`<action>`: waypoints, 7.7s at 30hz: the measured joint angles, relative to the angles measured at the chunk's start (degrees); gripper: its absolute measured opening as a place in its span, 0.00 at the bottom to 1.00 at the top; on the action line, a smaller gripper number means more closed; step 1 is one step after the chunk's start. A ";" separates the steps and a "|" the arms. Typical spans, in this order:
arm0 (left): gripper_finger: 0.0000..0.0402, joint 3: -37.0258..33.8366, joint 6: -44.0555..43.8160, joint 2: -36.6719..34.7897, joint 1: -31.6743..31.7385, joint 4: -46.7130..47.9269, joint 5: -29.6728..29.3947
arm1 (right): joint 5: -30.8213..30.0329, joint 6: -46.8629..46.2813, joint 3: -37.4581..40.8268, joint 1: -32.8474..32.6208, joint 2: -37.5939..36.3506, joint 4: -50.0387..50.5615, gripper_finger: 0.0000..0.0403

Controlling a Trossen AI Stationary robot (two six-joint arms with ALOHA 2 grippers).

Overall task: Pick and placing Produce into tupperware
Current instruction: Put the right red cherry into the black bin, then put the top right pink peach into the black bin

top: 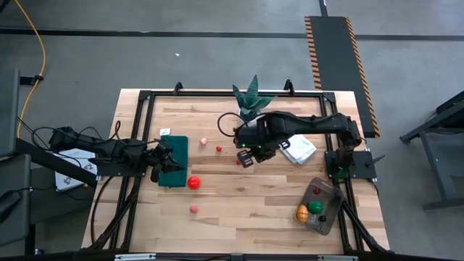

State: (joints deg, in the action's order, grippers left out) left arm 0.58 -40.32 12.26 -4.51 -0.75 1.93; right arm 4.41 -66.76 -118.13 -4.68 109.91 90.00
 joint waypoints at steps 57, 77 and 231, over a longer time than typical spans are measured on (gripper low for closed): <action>0.00 0.00 -0.04 0.01 0.00 -0.01 0.04 | 0.27 -63.38 40.41 -36.27 -30.23 -5.51 0.00; 0.00 0.00 -1.01 -0.01 -0.02 -0.01 0.24 | 3.14 -63.52 58.32 -37.49 -34.03 -20.97 0.00; 0.00 0.00 -2.01 -0.01 0.00 -0.09 0.39 | 1.68 -63.28 47.54 -38.43 -43.68 -5.94 0.29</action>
State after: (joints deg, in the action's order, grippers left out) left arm 0.58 -42.33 12.25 -4.51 -0.84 2.33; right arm 6.10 -130.04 -70.59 -43.11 66.23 84.06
